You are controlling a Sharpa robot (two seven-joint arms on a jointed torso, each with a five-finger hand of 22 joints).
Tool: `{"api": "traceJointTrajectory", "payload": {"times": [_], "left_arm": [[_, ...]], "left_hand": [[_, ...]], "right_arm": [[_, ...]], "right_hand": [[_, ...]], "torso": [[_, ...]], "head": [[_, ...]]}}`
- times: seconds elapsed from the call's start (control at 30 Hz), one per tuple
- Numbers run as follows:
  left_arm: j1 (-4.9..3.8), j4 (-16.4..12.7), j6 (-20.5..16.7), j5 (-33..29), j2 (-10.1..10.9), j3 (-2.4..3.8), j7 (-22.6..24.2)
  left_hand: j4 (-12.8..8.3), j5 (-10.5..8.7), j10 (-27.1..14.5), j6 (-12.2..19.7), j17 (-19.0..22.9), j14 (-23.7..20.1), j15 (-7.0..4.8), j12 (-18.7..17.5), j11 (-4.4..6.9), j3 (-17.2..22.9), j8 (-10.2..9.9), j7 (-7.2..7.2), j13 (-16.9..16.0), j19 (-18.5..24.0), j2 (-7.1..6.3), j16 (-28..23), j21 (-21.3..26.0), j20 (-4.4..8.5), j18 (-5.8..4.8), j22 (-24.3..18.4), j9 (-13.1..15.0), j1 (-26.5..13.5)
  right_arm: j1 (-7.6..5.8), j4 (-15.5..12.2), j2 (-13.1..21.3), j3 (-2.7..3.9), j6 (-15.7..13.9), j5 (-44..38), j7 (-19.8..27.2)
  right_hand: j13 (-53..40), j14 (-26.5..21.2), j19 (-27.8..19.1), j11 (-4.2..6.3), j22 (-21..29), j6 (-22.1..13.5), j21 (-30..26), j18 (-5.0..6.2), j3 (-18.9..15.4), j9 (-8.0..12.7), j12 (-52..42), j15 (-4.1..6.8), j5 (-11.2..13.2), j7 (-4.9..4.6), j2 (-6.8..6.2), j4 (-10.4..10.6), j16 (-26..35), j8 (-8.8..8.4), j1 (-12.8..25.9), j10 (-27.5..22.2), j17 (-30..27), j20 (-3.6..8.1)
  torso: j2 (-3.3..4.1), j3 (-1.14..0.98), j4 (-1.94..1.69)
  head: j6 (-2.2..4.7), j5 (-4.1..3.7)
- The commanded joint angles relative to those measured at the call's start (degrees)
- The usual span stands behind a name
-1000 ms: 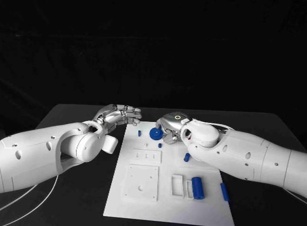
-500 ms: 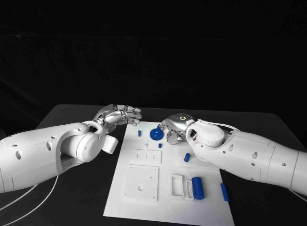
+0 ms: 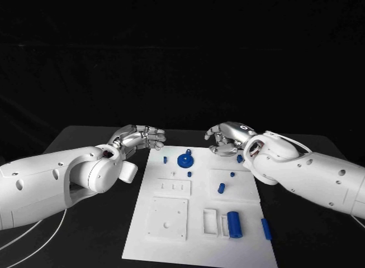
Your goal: Assemble the parts on the task board
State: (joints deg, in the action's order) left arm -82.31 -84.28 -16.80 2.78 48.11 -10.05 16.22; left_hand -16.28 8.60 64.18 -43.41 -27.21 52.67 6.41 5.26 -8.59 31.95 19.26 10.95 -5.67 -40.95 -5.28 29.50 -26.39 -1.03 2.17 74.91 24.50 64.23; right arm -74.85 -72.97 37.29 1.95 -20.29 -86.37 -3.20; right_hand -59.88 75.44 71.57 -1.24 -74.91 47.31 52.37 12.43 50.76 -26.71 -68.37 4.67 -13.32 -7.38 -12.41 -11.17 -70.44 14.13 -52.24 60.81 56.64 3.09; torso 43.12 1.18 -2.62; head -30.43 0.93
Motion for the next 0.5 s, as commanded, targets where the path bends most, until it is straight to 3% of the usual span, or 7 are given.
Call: {"api": "traceJointTrajectory", "payload": {"times": [0.03, 0.1, 0.17, 0.3, 0.37, 0.5], "left_arm": [[-0.13, 0.0, 0.9, 0.1, 0.1, 0.06, 0.8], [-0.13, 0.1, 1.0, 0.1, 0.2, 0.06, 0.8], [-0.13, 0.2, 1.0, 0.1, 0.1, 0.06, 0.8], [-0.12, 0.2, 1.3, 0.1, 0.0, 0.06, 0.9], [-0.12, 0.3, 1.3, 0.1, 0.0, 0.06, 0.9], [-0.11, 0.6, 1.5, 0.1, -0.3, 0.06, 1.0]], "left_hand": [[0.1, -0.28, 0.4, -0.1, -0.1, -0.1, 0.22, -0.2, 0.09, 0.0, -0.3, 0.36, 0.1, 0.4, -0.25, -0.3, -0.3, 0.13, 1.05, 0.7, -0.1, -0.3], [0.1, -0.29, 0.4, -0.1, -0.1, -0.1, 0.22, -0.2, 0.09, 0.0, -0.3, 0.35, 0.1, 0.4, -0.25, -0.3, -0.3, 0.13, 1.05, 0.7, -0.1, -0.3], [0.1, -0.3, 0.4, -0.1, -0.1, -0.1, 0.22, -0.2, 0.09, 0.0, -0.3, 0.35, 0.1, 0.4, -0.26, -0.3, -0.3, 0.13, 1.05, 0.7, -0.1, -0.3], [0.1, -0.31, 0.4, -0.1, -0.1, -0.1, 0.22, -0.2, 0.1, 0.0, -0.3, 0.35, 0.1, 0.4, -0.26, -0.3, -0.3, 0.14, 1.06, 0.7, -0.1, -0.3], [0.1, -0.32, 0.4, -0.1, -0.1, -0.1, 0.21, -0.2, 0.1, 0.0, -0.3, 0.35, 0.1, 0.4, -0.25, -0.3, -0.3, 0.14, 1.07, 0.7, -0.1, -0.3], [0.1, -0.33, 0.4, -0.1, -0.1, -0.1, 0.21, -0.2, 0.1, 0.0, -0.3, 0.34, 0.1, 0.4, -0.24, -0.3, -0.3, 0.15, 1.07, 0.7, -0.1, -0.2]], "right_arm": [[-0.27, 0.1, 2.1, 0.7, -0.8, 15.0, 8.0], [-0.76, 0.7, 3.8, 1.04, 0.3, 16.9, 8.6], [-0.99, 1.6, 5.1, 1.16, 1.3, 17.6, 9.4], [-0.99, 4.2, 7.4, 1.54, 4.4, 19.0, 12.7], [-0.99, 5.4, 7.9, 1.54, 5.7, 19.1, 13.2], [-0.98, 6.2, 8.6, 1.53, 7.8, 19.1, 13.4]], "right_hand": [[-0.2, -0.5, -1.0, -1.45, -0.9, 0.7, -0.1, 2.57, -11.1, -0.5, -0.5, -0.65, -2.7, -1.69, 2.44, -4.0, 0.0, 0.62, 0.6, -1.4, 0.3, 0.52], [-0.1, -0.8, -1.6, -1.19, -0.8, 0.5, -0.4, 2.57, -16.5, -0.6, -0.6, -0.75, -3.8, -1.53, 3.52, -5.3, 0.1, 0.66, -0.2, -1.8, 0.4, 0.5], [0.0, -0.9, -1.9, -1.13, -0.8, 0.4, -0.5, 2.57, -18.7, -0.5, -0.6, -0.63, -4.1, -1.56, 3.18, -5.4, 0.1, 0.63, -1.6, -1.9, 0.4, 0.54], [0.1, -1.0, -2.3, -1.02, -0.9, 0.7, -0.6, 2.57, -21.4, -0.5, -0.7, -0.56, -5.5, -1.44, 2.88, -5.7, 0.2, 0.71, -5.3, -2.1, 0.6, 0.61], [0.2, -1.1, -2.6, -0.92, -1.0, 0.7, -0.5, 2.57, -22.9, -0.5, -0.8, -0.66, -5.8, -1.26, 2.47, -5.7, 0.1, 0.73, -8.6, -2.2, 0.8, 0.7], [0.4, -1.4, -3.2, -0.95, -0.9, 1.0, -0.7, 2.57, -25.9, -0.4, -0.8, -0.5, -5.3, -1.35, 2.41, -5.7, 0.2, 0.76, -11.8, -2.5, 1.0, 0.32]], "torso": [[-0.19, -0.27, 0.66], [-0.28, -0.38, 0.95], [-0.34, -0.51, 1.14], [-0.39, -0.79, 1.41], [-0.43, -1.05, 1.65], [-0.46, -1.11, 1.76]], "head": [[0.24, 0.15], [0.39, 0.17], [0.42, 0.0], [0.76, -0.53], [0.83, -0.58], [0.84, -0.66]]}}
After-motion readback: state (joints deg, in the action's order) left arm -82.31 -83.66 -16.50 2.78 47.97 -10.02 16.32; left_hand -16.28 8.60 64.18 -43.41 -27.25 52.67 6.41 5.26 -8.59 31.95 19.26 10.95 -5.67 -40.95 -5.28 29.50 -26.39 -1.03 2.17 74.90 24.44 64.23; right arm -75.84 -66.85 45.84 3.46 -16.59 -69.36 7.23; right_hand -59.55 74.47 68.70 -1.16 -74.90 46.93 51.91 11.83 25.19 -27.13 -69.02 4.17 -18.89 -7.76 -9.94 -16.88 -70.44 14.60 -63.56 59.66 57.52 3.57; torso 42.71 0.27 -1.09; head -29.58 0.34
